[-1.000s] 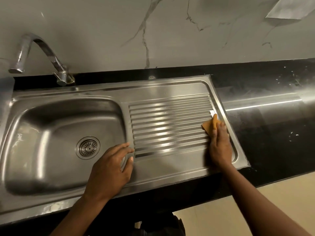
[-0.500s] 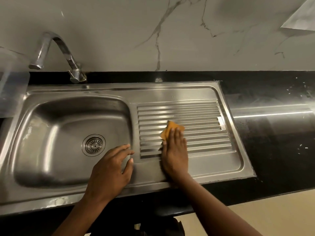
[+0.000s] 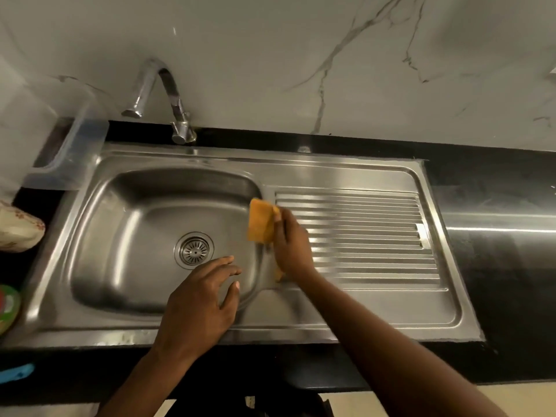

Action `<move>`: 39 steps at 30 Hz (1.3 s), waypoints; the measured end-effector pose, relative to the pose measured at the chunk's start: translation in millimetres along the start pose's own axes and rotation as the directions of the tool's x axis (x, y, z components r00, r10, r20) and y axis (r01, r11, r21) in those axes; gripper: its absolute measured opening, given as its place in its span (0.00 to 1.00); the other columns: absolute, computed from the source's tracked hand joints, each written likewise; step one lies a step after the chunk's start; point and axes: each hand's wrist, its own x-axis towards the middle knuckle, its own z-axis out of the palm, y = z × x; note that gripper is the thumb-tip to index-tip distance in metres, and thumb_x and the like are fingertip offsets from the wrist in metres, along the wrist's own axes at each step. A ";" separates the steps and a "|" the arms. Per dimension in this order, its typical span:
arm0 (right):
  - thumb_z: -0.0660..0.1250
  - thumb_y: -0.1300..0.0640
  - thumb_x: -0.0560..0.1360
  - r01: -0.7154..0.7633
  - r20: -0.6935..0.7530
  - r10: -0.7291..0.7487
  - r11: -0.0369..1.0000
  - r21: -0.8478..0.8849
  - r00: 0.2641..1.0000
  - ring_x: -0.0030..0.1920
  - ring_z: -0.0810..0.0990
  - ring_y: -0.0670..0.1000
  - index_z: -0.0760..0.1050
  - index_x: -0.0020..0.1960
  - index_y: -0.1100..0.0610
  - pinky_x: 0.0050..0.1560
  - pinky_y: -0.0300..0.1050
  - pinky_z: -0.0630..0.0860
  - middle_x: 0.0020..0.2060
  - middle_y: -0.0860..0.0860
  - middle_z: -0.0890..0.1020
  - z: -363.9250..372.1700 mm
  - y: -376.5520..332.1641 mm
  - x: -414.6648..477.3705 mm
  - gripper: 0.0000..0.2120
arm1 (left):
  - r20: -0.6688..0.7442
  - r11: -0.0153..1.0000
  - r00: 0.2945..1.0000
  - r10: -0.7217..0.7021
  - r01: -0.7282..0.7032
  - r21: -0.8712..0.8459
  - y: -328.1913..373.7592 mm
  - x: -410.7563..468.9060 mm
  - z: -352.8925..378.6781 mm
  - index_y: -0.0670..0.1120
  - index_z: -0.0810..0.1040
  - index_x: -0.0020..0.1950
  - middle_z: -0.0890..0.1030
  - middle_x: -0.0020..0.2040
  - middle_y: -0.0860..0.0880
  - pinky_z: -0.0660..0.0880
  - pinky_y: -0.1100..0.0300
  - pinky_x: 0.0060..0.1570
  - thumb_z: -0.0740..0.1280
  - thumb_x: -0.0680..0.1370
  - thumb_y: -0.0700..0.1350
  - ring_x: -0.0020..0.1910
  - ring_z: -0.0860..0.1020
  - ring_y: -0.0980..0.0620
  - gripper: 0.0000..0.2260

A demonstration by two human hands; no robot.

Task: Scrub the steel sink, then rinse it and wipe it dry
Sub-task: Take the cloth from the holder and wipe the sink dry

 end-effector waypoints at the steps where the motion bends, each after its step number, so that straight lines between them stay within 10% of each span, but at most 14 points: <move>1: 0.55 0.48 0.87 0.004 -0.031 -0.004 1.000 -0.003 1.000 0.38 0.78 0.34 0.76 0.67 0.53 0.37 0.27 0.69 0.42 0.46 0.82 -2.5 -4.4 18.1 0.16 | -0.005 1.000 1.000 -0.007 0.007 -0.011 -1.8 -2.1 -0.9 0.54 0.86 0.61 0.81 0.68 0.57 0.74 0.61 0.63 0.67 0.78 0.52 0.67 0.79 0.57 0.14; 5: 0.58 0.44 0.85 0.188 0.138 -0.157 0.949 -0.252 0.978 0.62 0.80 0.51 0.67 0.77 0.48 0.61 0.50 0.79 0.65 0.52 0.81 0.6 -8.6 81.0 0.23 | -0.018 0.999 0.999 -0.033 0.032 -0.035 -17.6 -11.2 -5.8 0.53 0.85 0.62 0.81 0.68 0.56 0.74 0.60 0.65 0.71 0.79 0.48 0.68 0.78 0.57 0.12; 8: 0.61 0.49 0.85 0.340 0.405 -0.114 0.766 -0.545 0.907 0.82 0.57 0.56 0.56 0.84 0.50 0.81 0.58 0.57 0.82 0.55 0.59 9.2 6.0 111.8 0.30 | -0.037 0.997 0.998 -0.059 0.057 -0.048 -26.5 -14.8 -11.8 0.52 0.85 0.62 0.81 0.68 0.56 0.74 0.61 0.65 0.68 0.79 0.51 0.68 0.78 0.57 0.14; 14: 0.48 0.49 0.88 0.403 0.488 -0.017 0.591 -0.699 0.872 0.83 0.38 0.56 0.40 0.85 0.56 0.81 0.52 0.37 0.83 0.56 0.39 30.8 28.2 82.1 0.30 | -0.064 0.993 0.994 -0.091 0.086 -0.077 -41.6 -20.6 -21.5 0.54 0.85 0.61 0.82 0.67 0.58 0.75 0.62 0.65 0.64 0.78 0.55 0.66 0.79 0.60 0.16; 20: 0.45 0.50 0.74 0.387 0.488 -0.006 0.617 -0.685 0.873 0.82 0.54 0.63 0.57 0.83 0.62 0.80 0.62 0.56 0.82 0.62 0.56 24.9 30.4 13.9 0.39 | -0.053 0.996 0.997 -0.048 0.044 -0.077 -51.3 -16.2 -23.9 0.54 0.86 0.59 0.82 0.66 0.58 0.72 0.68 0.65 0.67 0.77 0.52 0.66 0.79 0.59 0.14; 25: 0.37 0.46 0.72 0.378 0.547 0.096 0.624 -0.684 0.832 0.83 0.47 0.61 0.49 0.84 0.61 0.81 0.60 0.51 0.83 0.61 0.48 19.7 21.4 -48.4 0.42 | -0.043 0.998 0.999 0.017 -0.020 -0.065 -57.8 -11.9 -29.9 0.55 0.85 0.59 0.82 0.67 0.59 0.75 0.63 0.64 0.62 0.78 0.57 0.67 0.78 0.59 0.17; 33: 0.62 0.46 0.83 0.378 0.630 0.134 0.699 -0.607 0.765 0.83 0.50 0.51 0.58 0.83 0.53 0.82 0.52 0.56 0.83 0.52 0.55 18.0 0.1 -109.6 0.32 | -0.007 0.997 0.999 0.031 -0.032 -0.070 -73.6 -20.3 -37.7 0.54 0.86 0.59 0.82 0.66 0.58 0.74 0.62 0.64 0.68 0.77 0.51 0.66 0.80 0.58 0.13; 39: 0.60 0.46 0.85 0.355 0.685 0.049 0.827 -0.436 0.727 0.66 0.80 0.53 0.70 0.75 0.44 0.65 0.52 0.78 0.74 0.47 0.75 4.7 -21.9 -106.8 0.19 | -0.040 0.998 0.998 -0.039 0.037 -0.056 -86.2 -38.3 -45.2 0.52 0.85 0.61 0.83 0.66 0.56 0.75 0.62 0.63 0.64 0.79 0.54 0.65 0.80 0.57 0.16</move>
